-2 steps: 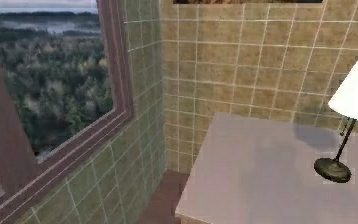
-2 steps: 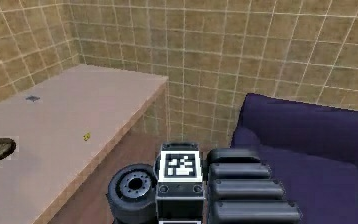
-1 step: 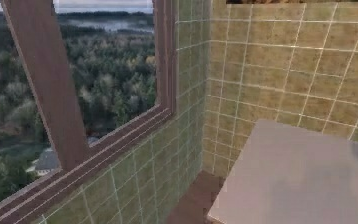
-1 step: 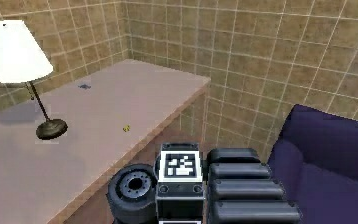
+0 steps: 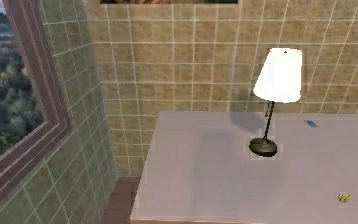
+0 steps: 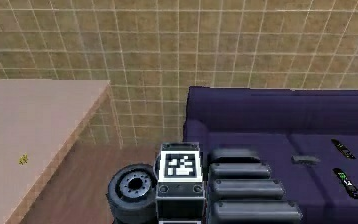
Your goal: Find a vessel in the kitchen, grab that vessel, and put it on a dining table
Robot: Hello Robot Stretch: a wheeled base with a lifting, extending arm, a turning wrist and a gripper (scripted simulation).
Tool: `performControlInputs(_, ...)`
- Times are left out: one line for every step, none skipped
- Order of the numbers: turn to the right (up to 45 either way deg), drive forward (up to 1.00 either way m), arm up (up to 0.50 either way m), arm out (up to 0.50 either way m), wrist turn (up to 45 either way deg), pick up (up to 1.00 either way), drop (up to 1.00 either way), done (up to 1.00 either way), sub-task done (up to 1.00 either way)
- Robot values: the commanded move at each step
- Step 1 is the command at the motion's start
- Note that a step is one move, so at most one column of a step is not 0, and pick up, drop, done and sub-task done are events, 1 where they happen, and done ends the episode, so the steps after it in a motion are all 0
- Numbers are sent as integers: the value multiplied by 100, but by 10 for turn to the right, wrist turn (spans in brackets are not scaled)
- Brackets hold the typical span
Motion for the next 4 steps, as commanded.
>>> performControlInputs(0,25,0,0,0,0,0,0,0)
performControlInputs(-360,0,0,0,0,0,0,0,0)
performControlInputs(0,0,0,48,0,0,0,0,0)
performControlInputs(0,0,0,0,450,0,0,0,0)
